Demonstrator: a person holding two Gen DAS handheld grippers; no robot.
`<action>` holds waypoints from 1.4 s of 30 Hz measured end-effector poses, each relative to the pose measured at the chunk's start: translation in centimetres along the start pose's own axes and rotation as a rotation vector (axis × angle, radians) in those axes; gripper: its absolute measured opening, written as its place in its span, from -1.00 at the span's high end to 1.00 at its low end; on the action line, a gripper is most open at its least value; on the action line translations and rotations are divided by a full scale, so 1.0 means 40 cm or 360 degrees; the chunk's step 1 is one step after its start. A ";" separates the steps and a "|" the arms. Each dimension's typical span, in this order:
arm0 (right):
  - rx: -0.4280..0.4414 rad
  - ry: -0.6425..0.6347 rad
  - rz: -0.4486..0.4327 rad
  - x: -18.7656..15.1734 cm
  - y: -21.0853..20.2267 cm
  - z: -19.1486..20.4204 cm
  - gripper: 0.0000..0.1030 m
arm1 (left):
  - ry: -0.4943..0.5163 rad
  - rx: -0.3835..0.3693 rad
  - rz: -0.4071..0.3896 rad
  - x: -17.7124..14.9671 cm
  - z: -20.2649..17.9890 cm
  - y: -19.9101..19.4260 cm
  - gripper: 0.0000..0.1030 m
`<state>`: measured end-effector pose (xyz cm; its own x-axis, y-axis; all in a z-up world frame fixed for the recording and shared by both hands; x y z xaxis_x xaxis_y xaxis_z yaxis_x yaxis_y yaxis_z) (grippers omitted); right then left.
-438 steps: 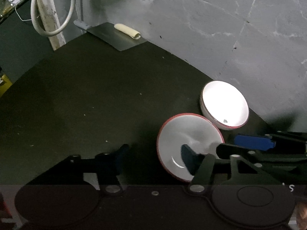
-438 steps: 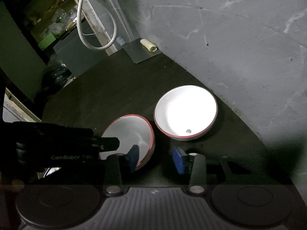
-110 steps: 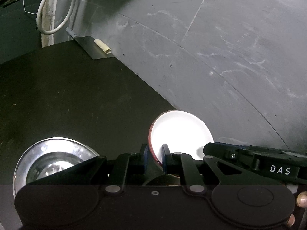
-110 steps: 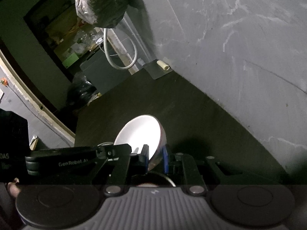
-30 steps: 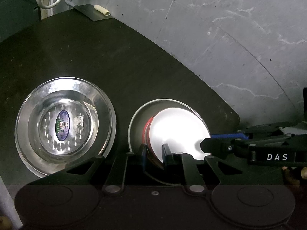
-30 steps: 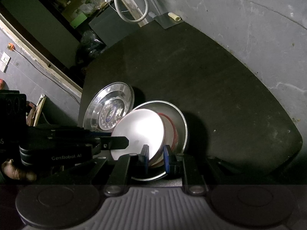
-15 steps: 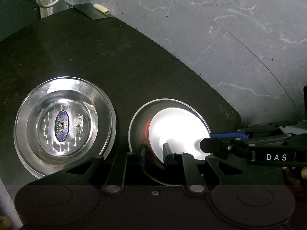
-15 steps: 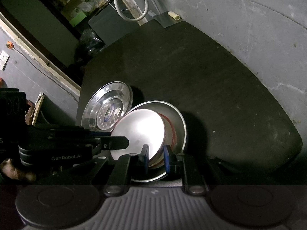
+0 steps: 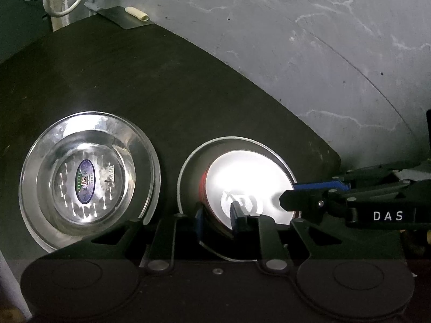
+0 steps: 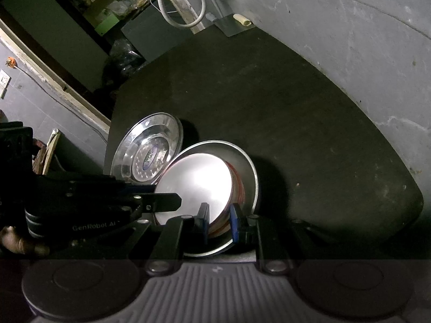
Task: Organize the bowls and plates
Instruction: 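Lower the white bowl into the steel bowl and open both grippers, then pinch the rim of the steel bowl with both grippers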
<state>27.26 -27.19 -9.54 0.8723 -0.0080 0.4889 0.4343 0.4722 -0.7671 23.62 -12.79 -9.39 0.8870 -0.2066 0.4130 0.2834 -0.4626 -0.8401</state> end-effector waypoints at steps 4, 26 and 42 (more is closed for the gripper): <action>0.0004 0.0002 -0.0003 -0.001 0.001 0.001 0.57 | 0.0010 -0.0001 0.0001 0.000 -0.005 0.001 0.49; -0.0024 0.0025 -0.0087 0.011 -0.028 -0.009 0.39 | 0.0005 -0.0092 -0.0126 0.006 -0.019 -0.066 -0.30; -0.0205 0.0061 -0.0129 0.027 -0.046 -0.079 -0.73 | -0.0292 0.0025 -0.0156 -0.012 0.082 -0.111 -0.98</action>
Point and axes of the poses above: each gripper's, at about its wrist camera, not at the fingertips, and y roughly the way its jaws point, z to its left, x to its top, the point moved 10 cm from there along y, roughly the way its jaws point, and after that the axes turned 10 degrees about -y, right-handed, at the moved point
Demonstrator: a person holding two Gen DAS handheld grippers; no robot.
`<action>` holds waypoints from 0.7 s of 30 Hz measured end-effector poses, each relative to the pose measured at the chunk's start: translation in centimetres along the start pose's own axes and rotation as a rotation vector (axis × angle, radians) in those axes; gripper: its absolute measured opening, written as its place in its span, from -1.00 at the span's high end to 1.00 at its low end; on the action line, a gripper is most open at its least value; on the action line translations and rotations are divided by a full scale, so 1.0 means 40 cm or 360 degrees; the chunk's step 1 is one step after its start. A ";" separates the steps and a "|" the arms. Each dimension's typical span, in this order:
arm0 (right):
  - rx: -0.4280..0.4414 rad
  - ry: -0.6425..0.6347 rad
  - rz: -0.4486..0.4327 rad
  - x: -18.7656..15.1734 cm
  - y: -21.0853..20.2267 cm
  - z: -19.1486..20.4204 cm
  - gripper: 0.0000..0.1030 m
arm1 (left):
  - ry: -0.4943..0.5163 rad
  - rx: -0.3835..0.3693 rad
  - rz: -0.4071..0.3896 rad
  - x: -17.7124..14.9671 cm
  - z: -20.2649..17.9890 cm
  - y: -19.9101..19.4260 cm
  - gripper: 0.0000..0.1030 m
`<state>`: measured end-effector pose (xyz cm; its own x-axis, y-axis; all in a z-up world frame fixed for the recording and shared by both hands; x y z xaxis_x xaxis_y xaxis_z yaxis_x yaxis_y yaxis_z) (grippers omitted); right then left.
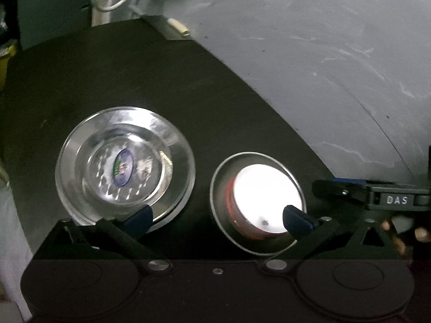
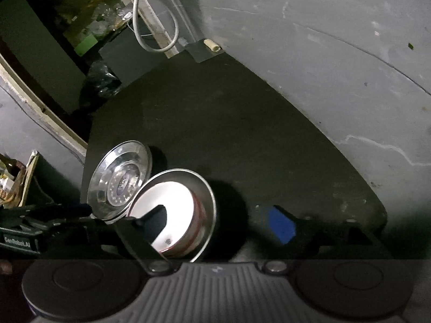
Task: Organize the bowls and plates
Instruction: 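Pinch the rim of the steel bowl with both grippers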
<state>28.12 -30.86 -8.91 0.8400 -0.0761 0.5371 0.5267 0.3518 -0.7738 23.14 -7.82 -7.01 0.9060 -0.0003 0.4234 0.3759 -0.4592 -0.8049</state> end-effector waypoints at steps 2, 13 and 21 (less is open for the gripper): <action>-0.0006 0.0004 0.0006 0.001 0.004 -0.008 -0.83 | -0.0042 0.0022 0.0001 -0.002 0.013 0.000 -0.98; -0.0164 0.0015 0.0094 -0.014 0.027 -0.070 -0.95 | -0.0217 0.0219 0.0123 -0.024 0.063 0.024 -0.99; -0.0172 -0.0038 0.0165 -0.030 0.047 -0.084 -0.96 | -0.0366 0.0298 0.0205 -0.041 0.079 0.051 -0.99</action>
Point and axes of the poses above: each gripper's, at about its wrist camera, not at the fingertips, and y roughly the way its jaws point, z to its left, x to its top, the point moved 10 cm from there along y, roughly the way its jaws point, and after that the axes turned 10 degrees about -y, right-handed, at the moved point
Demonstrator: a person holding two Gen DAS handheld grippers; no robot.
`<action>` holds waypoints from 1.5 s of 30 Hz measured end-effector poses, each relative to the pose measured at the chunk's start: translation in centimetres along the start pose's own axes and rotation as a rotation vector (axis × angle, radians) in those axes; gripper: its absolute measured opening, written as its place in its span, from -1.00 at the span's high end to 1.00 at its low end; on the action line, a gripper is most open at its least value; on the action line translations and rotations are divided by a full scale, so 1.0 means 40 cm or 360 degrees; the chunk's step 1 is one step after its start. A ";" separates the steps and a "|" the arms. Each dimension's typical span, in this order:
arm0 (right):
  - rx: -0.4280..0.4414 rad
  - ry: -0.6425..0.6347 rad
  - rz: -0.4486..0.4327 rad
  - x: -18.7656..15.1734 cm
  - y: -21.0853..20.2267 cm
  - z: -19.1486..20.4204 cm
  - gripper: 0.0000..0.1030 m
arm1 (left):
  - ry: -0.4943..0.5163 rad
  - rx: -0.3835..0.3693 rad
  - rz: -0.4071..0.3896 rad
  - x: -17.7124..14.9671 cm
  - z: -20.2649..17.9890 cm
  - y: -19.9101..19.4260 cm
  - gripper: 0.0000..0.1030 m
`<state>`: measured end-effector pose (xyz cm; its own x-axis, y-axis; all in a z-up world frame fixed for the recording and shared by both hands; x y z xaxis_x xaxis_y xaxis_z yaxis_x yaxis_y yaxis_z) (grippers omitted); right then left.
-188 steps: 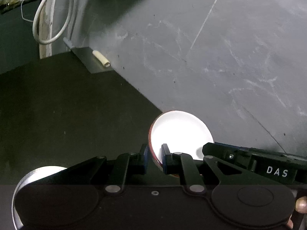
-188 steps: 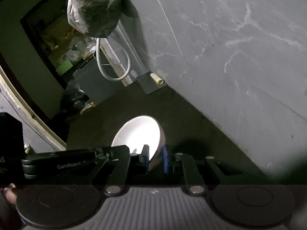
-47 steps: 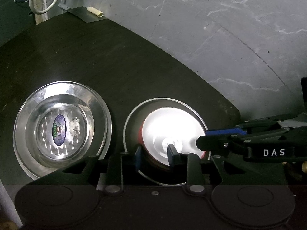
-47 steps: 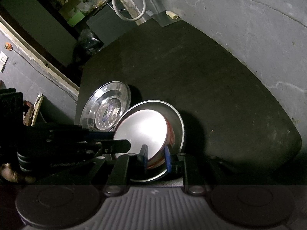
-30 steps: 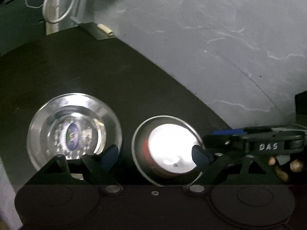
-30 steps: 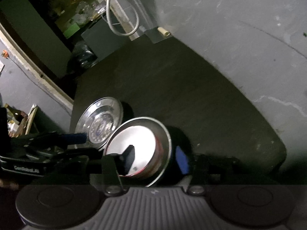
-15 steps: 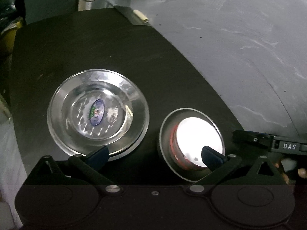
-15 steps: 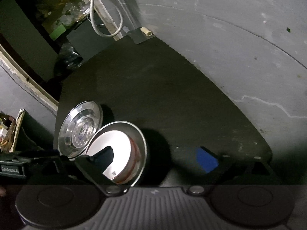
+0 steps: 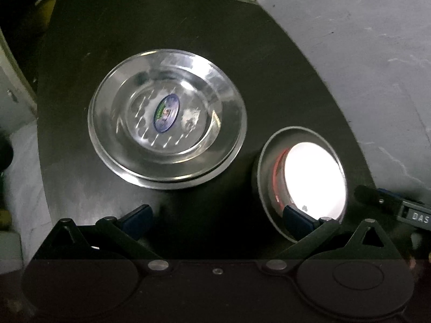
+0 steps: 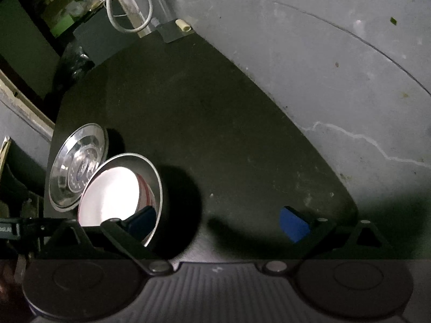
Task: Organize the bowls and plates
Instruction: 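Pinch the rim of the steel bowl with both grippers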
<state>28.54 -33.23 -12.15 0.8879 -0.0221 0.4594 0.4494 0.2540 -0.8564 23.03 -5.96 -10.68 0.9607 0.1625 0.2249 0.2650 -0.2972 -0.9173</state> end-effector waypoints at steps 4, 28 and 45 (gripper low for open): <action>0.0011 -0.0051 0.0015 0.001 0.005 0.002 -0.97 | -0.0028 0.0034 -0.0003 -0.007 -0.001 0.011 -0.99; 0.0029 -0.0337 0.0096 0.012 0.049 0.056 -1.00 | -0.0038 0.0188 -0.0038 -0.018 -0.014 0.036 -0.99; 0.0043 -0.0376 0.0057 0.009 0.045 0.064 -0.83 | -0.0013 0.0235 -0.0022 -0.016 -0.016 0.053 -0.98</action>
Point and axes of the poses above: each gripper's, at about its wrist camera, not at the fingertips, and y roughly the way its jaws point, z to its left, x to its top, the point moved 10 cm from there along y, roughly the way its jaws point, and after that the axes turned 10 degrees about -y, right-handed, at the moved point
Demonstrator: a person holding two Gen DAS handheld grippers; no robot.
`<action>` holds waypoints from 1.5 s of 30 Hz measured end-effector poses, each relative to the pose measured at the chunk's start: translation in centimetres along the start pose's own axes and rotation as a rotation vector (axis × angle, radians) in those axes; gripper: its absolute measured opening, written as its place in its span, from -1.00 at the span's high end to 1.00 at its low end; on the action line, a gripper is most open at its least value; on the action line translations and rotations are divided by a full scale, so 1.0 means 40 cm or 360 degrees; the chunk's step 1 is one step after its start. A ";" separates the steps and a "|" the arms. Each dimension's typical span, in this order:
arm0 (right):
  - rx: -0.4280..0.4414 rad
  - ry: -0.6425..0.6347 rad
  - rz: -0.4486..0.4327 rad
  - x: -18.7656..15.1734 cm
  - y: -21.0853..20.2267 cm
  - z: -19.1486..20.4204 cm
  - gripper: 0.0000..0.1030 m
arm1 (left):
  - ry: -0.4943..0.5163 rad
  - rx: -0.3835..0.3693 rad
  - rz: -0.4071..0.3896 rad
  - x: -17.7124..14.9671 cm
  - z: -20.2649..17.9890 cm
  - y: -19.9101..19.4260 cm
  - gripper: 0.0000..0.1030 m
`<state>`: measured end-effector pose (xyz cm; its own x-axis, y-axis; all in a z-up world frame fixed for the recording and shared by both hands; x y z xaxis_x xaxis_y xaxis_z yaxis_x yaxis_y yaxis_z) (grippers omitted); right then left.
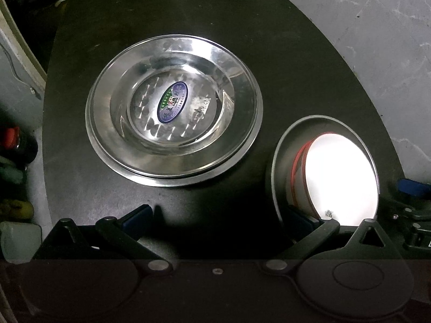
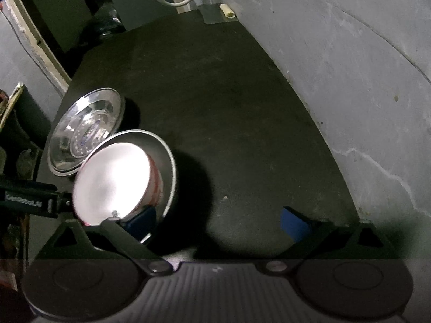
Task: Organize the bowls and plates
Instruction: 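Pinch the rim of the steel bowl with both grippers, then lift the steel bowl with both grippers and carry it over the plate stack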
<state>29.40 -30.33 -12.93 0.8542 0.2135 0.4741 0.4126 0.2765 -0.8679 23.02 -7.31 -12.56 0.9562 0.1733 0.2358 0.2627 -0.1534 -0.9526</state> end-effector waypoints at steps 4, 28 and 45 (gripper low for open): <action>0.0062 -0.0030 -0.0023 0.001 -0.010 0.018 -0.55 | 0.0019 -0.0007 -0.0017 0.000 -0.007 -0.005 -0.87; 0.0291 -0.0038 -0.0034 0.010 -0.024 0.081 0.48 | 0.0130 -0.0305 -0.0029 -0.004 -0.097 -0.033 0.59; 0.0297 -0.0009 -0.0021 0.008 -0.009 0.088 0.53 | 0.0183 -0.0356 -0.0040 0.001 -0.095 -0.038 0.70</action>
<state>28.42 -27.06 -11.94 0.8471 0.2140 0.4864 0.3572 0.4484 -0.8194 23.15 -10.76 -10.38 0.9541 0.0701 0.2910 0.2961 -0.3644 -0.8829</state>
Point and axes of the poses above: each gripper's, at about its wrist camera, not at the fingertips, and y roughly the way its jaws point, z to its left, x to its top, the point moved 10 cm from there along y, roughly the way its jaws point, and after that the axes turned 10 degrees about -y, right-handed, at the moved point
